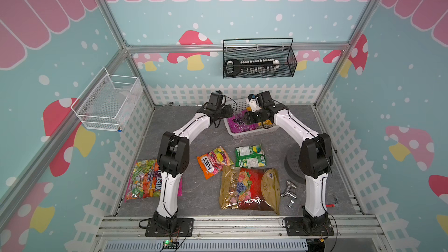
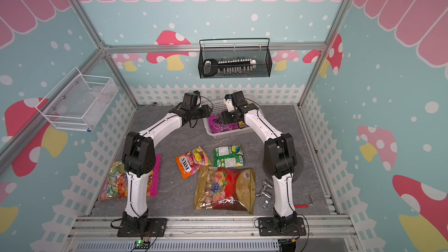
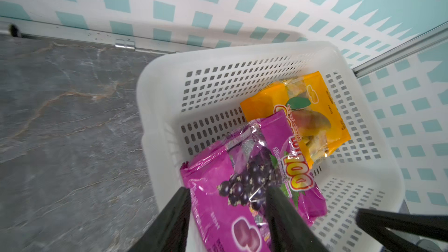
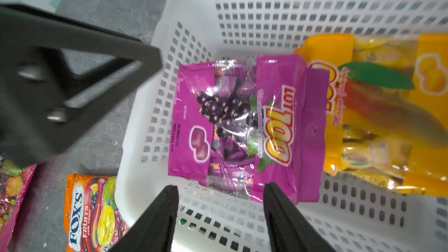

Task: Put the candies in the basket
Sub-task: Place the candy in the basket, then adjust the candy in the basket.

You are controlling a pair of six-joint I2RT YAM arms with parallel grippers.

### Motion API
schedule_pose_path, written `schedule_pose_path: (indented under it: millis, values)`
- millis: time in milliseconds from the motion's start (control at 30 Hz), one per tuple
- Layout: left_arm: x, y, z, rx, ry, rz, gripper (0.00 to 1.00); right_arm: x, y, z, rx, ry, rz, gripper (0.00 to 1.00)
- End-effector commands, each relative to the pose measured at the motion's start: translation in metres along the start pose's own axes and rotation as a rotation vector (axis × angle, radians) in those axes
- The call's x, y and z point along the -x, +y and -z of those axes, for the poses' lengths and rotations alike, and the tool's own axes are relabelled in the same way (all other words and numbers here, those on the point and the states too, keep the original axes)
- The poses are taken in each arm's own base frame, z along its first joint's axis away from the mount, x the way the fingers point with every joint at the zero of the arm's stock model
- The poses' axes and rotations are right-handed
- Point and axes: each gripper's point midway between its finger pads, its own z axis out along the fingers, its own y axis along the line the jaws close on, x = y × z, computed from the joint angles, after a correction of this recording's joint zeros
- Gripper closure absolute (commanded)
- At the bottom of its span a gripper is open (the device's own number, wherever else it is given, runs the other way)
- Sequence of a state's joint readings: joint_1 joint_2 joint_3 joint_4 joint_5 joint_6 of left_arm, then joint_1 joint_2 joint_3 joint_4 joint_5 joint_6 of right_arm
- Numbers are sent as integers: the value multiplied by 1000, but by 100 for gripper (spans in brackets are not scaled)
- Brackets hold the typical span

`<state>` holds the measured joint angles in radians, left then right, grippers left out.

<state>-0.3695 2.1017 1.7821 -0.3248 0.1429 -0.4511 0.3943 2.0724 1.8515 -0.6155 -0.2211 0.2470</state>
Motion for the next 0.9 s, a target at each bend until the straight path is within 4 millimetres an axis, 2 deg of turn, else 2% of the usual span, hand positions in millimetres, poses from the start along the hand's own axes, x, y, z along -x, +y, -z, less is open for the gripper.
schedule_pose_path:
  millis: [0, 133, 300, 533, 733, 867]
  values:
    - [-1, 2, 30, 15, -13, 53, 42, -25, -3, 2, -70, 99, -14, 36]
    - [-25, 6, 38, 14, 36, 88, 40, -47, 5, -10, -79, 204, -15, 37]
    - [-57, 12, 27, 17, 108, 108, 39, -60, 5, -35, -108, 291, -10, 42]
    - [-80, 10, 25, -23, 145, 181, 39, -74, -3, -66, -169, 351, 0, 42]
    - [-91, 13, 27, -35, 155, 188, 41, -52, -9, -88, -204, 258, -16, 40]
    - [-92, 16, 32, -40, 143, 189, 43, -23, -1, -87, -172, 141, -48, 41]
